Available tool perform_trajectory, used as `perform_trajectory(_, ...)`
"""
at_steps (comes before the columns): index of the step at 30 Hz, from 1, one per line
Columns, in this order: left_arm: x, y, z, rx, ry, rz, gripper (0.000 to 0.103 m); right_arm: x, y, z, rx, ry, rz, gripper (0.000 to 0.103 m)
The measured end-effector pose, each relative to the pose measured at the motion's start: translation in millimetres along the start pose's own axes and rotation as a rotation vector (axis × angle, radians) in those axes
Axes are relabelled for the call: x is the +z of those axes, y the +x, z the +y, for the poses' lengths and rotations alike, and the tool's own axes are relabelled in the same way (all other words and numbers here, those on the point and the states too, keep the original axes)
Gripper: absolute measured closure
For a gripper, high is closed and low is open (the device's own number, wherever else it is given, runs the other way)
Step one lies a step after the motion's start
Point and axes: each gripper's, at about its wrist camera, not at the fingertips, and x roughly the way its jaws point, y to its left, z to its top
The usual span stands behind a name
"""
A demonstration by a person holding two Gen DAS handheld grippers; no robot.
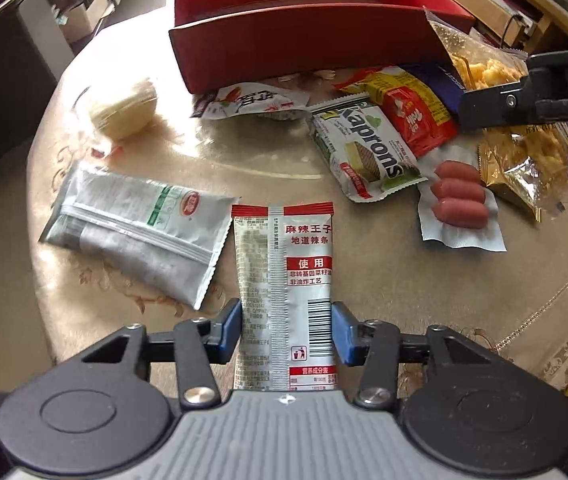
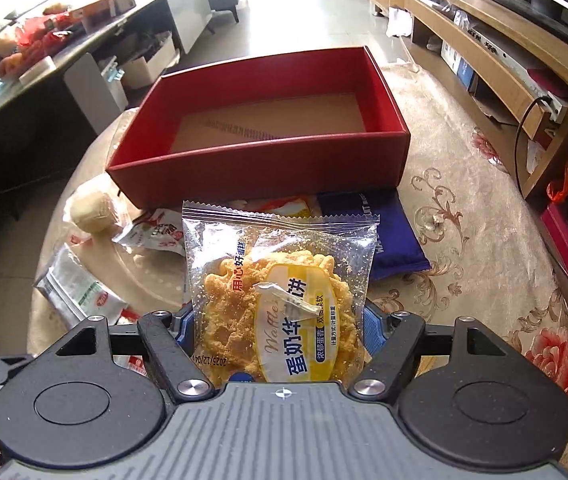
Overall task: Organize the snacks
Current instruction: 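Lift both held packets and carry them over the red box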
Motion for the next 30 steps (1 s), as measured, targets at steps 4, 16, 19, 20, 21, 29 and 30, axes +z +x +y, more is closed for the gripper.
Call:
perform_trajectory(4, 1, -13, 5, -0.023, -0.023, -0.027, 0.061, 2, -6, 6, 0.011, -0.008, -0.02, 0.024)
perform_trajectory(16, 26, -57, 25, -0.083, -0.087, -0.152, 0.062, 10, -9, 4, 0.007, 0.015, -0.049, 0.024)
perform_trajectory(19, 39, -61, 26, -0.087, -0.094, -0.187, 0.062, 14, -7, 5, 0.004, 0.02, -0.052, 0.024)
perform_trajectory(20, 44, -62, 28, -0.091, -0.1, -0.196, 0.061, 15, -6, 5, 0.003, 0.021, -0.052, 0.024)
perform_trajectory(21, 50, -62, 28, -0.093, -0.105, -0.202, 0.061, 17, -4, 6, 0.002, 0.023, -0.052, 0.024)
perform_trajectory(29, 97, -56, 29, -0.095, -0.115, -0.253, 0.061, 40, 7, 10, -0.015, 0.028, -0.064, 0.024)
perform_trajectory(30, 103, -55, 29, -0.094, -0.115, -0.259, 0.061, 46, 9, 10, -0.018, 0.033, -0.069, 0.024)
